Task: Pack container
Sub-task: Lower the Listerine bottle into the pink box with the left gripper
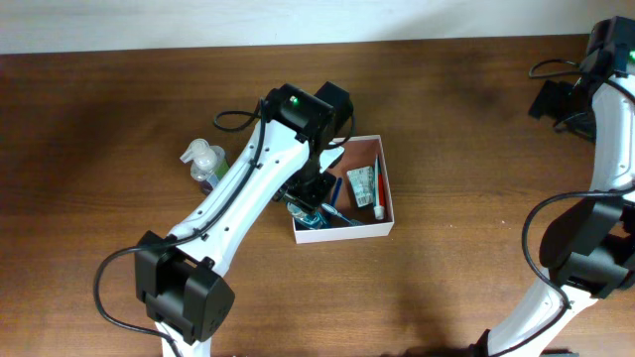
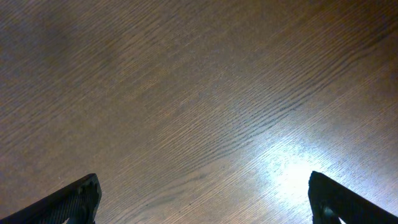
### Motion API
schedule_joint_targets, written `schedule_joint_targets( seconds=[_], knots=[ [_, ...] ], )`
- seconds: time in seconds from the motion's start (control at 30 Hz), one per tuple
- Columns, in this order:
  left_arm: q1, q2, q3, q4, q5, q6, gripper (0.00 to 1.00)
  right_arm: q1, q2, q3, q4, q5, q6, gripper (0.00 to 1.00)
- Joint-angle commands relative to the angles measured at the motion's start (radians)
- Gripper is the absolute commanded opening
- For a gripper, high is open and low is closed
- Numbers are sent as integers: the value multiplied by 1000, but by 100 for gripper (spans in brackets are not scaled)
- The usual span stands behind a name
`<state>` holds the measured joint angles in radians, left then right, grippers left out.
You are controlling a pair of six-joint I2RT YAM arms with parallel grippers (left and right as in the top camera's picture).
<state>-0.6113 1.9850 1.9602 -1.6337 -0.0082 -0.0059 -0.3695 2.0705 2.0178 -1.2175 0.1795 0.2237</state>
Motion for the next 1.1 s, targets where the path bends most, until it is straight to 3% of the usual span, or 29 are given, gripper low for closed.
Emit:
schedule_joint_targets(
  seconds=[0.0,0.17,1.07],
  knots=[
    [-3,10,20,6,-6,12,45,2,-3,5,3,12,-6,98],
    [-4,12,20,17,37,15,50,2,-3,5,3,12,-6,98],
    [-6,13,17,-10,38,23,50,2,-3,5,3,12,-6,98]
  ],
)
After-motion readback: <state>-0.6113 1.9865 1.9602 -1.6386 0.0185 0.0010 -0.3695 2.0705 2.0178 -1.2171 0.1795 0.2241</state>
